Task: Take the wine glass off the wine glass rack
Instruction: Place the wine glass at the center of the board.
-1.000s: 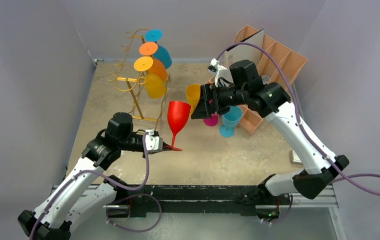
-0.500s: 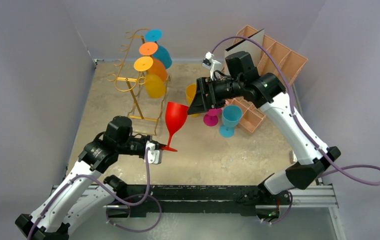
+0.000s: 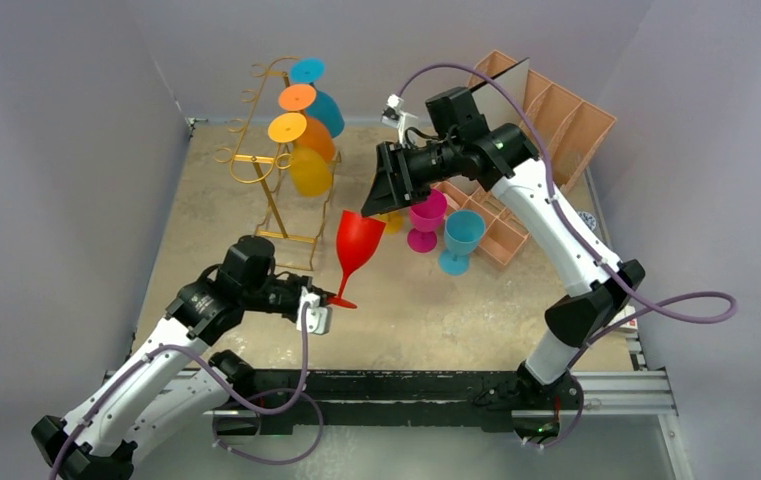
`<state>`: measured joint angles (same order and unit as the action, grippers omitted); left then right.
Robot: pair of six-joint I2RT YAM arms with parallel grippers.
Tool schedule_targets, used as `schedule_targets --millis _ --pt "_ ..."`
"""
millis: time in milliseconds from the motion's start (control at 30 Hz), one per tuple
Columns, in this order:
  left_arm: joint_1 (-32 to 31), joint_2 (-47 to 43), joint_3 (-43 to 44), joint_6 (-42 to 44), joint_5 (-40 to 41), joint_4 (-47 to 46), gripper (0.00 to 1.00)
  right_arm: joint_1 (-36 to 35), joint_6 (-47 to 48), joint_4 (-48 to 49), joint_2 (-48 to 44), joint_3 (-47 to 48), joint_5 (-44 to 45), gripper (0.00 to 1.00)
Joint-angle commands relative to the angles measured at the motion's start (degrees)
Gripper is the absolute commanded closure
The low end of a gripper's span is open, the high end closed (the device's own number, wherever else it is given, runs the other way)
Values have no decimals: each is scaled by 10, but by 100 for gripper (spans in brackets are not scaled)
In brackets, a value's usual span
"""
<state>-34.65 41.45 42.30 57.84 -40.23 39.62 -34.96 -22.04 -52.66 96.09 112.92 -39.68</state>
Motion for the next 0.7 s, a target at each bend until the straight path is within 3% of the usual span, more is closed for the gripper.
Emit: schedule_targets --millis 0,667 --pt "-4 -9 3 2 -1 -25 100 -14 12 -16 9 5 -44 39" --pt "-11 18 29 3 16 -4 100 -47 22 -5 24 -30 -125 65"
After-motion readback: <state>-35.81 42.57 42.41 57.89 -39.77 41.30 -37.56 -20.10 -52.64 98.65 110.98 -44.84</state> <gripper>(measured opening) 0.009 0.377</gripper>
